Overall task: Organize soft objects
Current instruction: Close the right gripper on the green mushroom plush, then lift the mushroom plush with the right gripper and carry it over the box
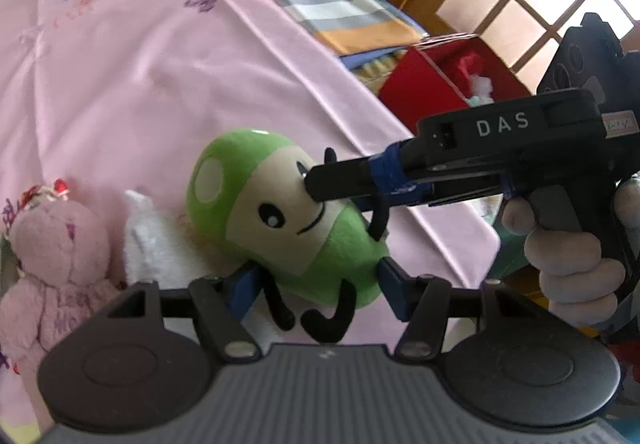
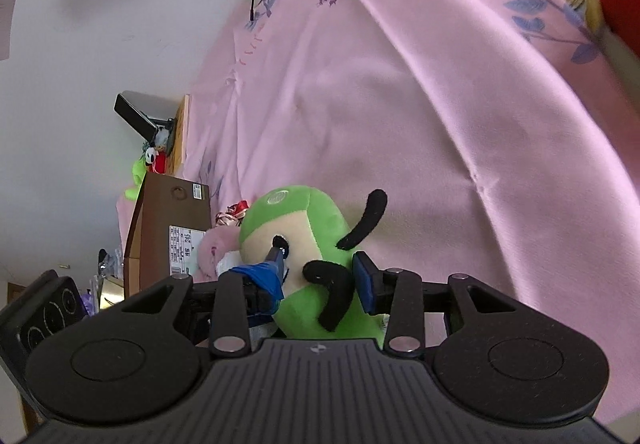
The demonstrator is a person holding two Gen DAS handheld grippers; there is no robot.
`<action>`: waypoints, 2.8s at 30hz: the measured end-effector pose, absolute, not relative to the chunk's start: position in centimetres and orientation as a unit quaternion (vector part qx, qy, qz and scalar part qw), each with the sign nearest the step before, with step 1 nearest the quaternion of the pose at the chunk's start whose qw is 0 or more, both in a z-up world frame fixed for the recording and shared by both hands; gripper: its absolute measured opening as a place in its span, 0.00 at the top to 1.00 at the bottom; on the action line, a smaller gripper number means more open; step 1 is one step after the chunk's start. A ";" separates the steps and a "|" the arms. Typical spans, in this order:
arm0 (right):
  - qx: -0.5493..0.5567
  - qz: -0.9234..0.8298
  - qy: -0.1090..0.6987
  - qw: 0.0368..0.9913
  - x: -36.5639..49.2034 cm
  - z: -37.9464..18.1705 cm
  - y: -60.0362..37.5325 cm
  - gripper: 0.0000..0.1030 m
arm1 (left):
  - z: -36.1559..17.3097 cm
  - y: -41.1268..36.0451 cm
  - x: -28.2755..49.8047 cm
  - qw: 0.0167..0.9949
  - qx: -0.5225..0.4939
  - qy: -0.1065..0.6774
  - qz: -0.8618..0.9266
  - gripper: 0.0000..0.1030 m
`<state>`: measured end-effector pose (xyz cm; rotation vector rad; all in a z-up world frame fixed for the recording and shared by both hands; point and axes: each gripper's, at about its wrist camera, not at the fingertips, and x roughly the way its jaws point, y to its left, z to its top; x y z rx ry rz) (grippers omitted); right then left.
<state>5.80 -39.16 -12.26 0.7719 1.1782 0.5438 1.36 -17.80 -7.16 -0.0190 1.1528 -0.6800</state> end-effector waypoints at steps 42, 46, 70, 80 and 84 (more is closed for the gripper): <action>0.163 0.447 0.489 0.731 11.9 -3.3 0.9 0.78 | -2.7 20.8 2.1 0.884 -0.133 0.440 -0.078 0.41; 0.126 0.460 0.515 0.713 12.7 -4.4 4.7 0.78 | -5.0 23.4 2.9 0.873 -0.151 0.463 -0.040 0.41; 0.067 0.488 0.547 0.677 14.6 -6.7 11.7 0.78 | -3.3 29.0 1.9 0.861 -0.189 0.473 0.001 0.42; 0.067 0.468 0.512 0.717 12.3 -4.2 9.4 0.78 | 0.3 28.2 -2.3 0.885 -0.134 0.443 0.042 0.42; 0.062 0.452 0.497 0.738 10.8 -3.9 8.0 0.78 | 0.8 25.7 -3.4 0.891 -0.102 0.441 0.033 0.42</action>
